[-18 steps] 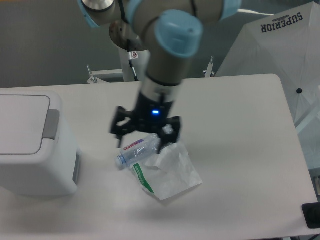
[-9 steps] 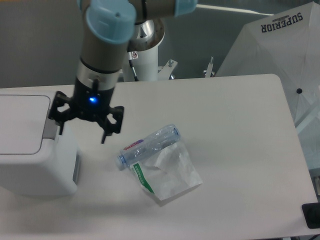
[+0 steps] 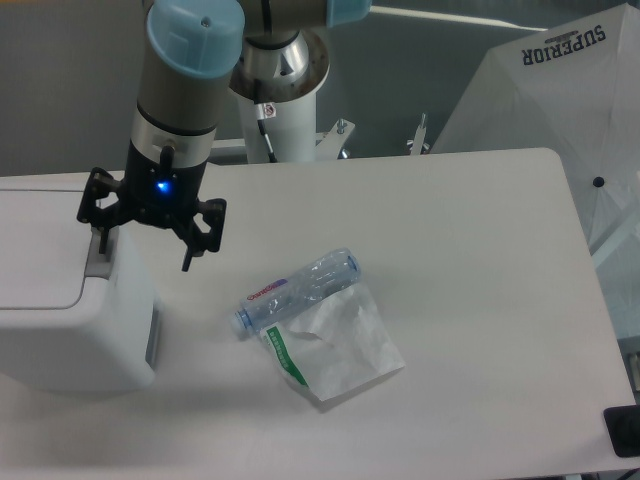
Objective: Open the trash can
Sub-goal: 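Press the gripper down on the trash can lid to open it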
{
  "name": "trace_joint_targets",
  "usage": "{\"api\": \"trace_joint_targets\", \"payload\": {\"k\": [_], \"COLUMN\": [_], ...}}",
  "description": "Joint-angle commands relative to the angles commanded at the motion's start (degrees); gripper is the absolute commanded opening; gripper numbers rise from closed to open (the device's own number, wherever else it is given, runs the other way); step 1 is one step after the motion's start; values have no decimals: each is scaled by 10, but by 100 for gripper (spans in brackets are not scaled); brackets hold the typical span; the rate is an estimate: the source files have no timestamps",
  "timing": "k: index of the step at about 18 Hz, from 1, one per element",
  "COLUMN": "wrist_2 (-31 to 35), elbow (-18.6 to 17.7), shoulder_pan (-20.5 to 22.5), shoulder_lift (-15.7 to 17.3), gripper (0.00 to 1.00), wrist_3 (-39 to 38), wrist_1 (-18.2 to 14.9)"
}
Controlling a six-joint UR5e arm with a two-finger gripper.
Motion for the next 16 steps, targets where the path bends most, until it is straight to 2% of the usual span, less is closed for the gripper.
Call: {"api": "trace_joint_targets", "payload": {"k": [3,16], "wrist_2": [0,1], "elbow": [-1,-1], "shoulder_pan": [-1,-1], "shoulder_lift": [-2,-8], "gripper": [100,100], "wrist_3": [-1,-1], "wrist_1": [9,9]}}
